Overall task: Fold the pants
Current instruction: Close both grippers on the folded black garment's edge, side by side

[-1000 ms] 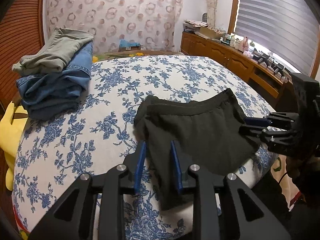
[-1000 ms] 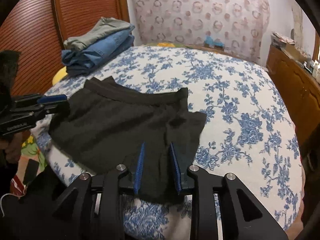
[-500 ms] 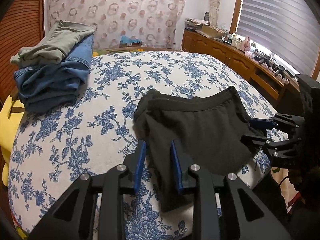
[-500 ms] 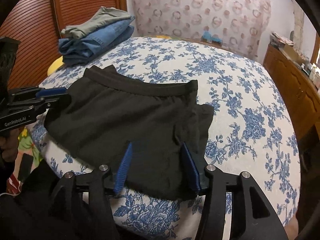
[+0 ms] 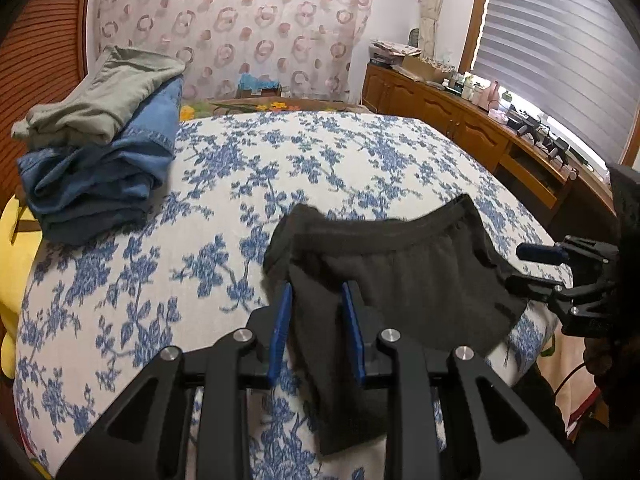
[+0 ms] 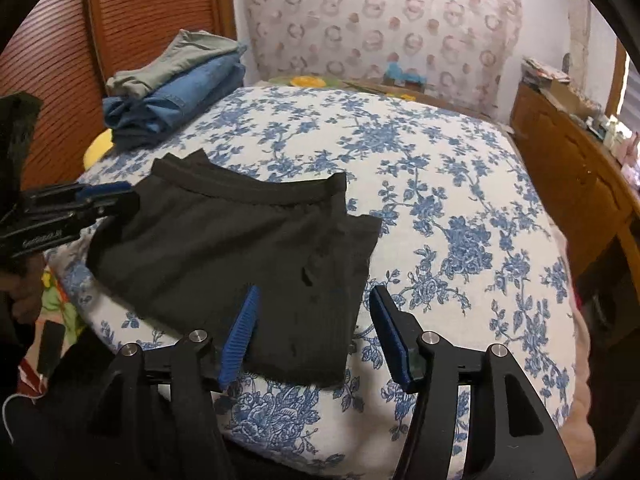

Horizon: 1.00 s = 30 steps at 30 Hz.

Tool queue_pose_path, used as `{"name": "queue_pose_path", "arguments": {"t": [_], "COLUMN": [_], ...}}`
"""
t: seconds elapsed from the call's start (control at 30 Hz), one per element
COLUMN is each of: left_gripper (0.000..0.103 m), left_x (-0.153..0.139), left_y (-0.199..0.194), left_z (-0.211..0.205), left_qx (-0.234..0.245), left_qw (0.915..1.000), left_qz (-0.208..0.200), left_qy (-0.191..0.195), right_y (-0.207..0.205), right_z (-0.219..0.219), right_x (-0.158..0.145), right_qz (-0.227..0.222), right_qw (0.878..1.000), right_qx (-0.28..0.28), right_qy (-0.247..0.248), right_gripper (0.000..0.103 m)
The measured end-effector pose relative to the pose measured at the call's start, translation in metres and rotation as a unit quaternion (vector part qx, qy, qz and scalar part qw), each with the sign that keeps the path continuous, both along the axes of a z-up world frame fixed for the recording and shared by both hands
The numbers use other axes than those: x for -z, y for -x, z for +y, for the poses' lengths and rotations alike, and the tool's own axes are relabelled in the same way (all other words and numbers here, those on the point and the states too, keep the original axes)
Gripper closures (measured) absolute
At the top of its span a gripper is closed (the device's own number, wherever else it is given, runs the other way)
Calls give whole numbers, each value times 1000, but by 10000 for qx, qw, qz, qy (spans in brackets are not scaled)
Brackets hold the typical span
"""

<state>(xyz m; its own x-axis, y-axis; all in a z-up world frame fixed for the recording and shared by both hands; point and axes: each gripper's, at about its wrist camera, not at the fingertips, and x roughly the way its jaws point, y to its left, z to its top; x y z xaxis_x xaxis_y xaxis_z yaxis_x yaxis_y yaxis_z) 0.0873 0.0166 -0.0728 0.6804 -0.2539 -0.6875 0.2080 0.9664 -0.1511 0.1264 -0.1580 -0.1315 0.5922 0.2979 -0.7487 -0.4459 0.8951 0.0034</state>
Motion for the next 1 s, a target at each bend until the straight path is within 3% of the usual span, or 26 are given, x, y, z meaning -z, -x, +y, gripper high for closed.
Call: {"name": "queue_pose_path", "arguments": {"t": [0.4, 0.77, 1.0], "left_gripper": [78, 74, 69], "left_x": [6, 22, 23], "left_y": [-32, -39, -42], "left_z": [-3, 0, -1], "left_qx": [13, 40, 84], "left_qw": [9998, 9996, 9996], "left_qz": [136, 282, 277], "left_qy": [-106, -34, -60], "right_y": [-38, -64, -58], "right_z": [-11, -7, -7], "right_x": [10, 18, 22], "right_qz": [180, 243, 20], "right_qw": [9995, 9993, 9993], "right_qx": [166, 56, 11], "right_qy": [-190, -286, -368], "right_gripper": [45, 60, 61]}}
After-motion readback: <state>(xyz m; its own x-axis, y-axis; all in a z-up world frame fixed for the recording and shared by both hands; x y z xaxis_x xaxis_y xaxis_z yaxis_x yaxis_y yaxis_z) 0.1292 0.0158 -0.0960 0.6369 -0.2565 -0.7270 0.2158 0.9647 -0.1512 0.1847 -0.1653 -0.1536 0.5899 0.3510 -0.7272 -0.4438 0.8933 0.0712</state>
